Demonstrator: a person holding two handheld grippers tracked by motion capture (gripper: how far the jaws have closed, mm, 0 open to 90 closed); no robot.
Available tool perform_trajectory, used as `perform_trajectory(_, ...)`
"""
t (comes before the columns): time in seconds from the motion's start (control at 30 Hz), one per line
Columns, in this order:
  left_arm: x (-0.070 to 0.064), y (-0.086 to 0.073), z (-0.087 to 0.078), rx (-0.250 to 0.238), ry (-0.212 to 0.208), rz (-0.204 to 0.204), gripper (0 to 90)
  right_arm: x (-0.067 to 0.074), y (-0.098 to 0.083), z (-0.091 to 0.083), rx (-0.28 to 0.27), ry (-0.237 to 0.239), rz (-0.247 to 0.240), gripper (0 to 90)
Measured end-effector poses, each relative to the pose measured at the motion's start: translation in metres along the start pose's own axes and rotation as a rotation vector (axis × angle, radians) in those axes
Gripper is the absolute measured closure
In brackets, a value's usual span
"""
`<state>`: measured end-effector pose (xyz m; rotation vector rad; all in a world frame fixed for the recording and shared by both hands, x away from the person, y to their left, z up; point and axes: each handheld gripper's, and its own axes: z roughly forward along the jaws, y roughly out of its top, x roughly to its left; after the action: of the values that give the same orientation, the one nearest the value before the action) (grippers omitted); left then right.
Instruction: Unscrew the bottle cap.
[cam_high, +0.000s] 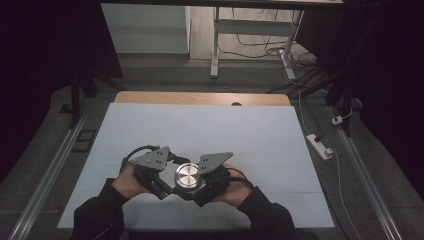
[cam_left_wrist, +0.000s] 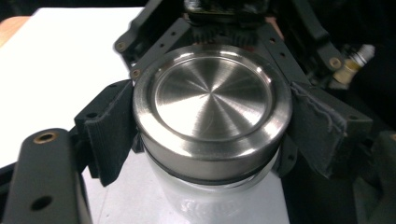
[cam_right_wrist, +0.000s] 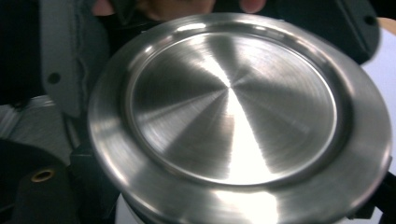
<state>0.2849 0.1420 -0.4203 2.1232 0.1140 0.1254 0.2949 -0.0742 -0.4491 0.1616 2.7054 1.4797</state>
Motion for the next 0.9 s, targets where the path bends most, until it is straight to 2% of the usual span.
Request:
perform_trajectory(0.13, 0.001, 0.002, 0.002, -0.022, 0.068, -0.047, 20.8, -0.005, -0.001, -0.001, -0.011, -0.055, 0.043, 14.0)
perform_trajectory(0.2, 0.000, 0.003, 0.003, -0.025, 0.077, -0.060, 20.8, -0.006, -0.001, -0.002, -0.016, -0.072, 0.055, 14.0)
perform_trajectory(0.37, -0.003, 0.006, 0.001, -0.037, 0.120, -0.049, 20.8, -0.008, -0.001, -0.004, -0.022, -0.082, 0.067, 14.0)
perform_trajectory(0.57, -0.004, 0.009, -0.005, -0.073, 0.133, -0.063, 20.9, -0.008, -0.001, -0.004, -0.024, -0.089, 0.072, 14.0)
perform_trajectory(0.9, -0.003, 0.009, -0.013, -0.090, 0.145, -0.074, 20.9, -0.012, -0.003, -0.006, -0.031, -0.115, 0.085, 14.0)
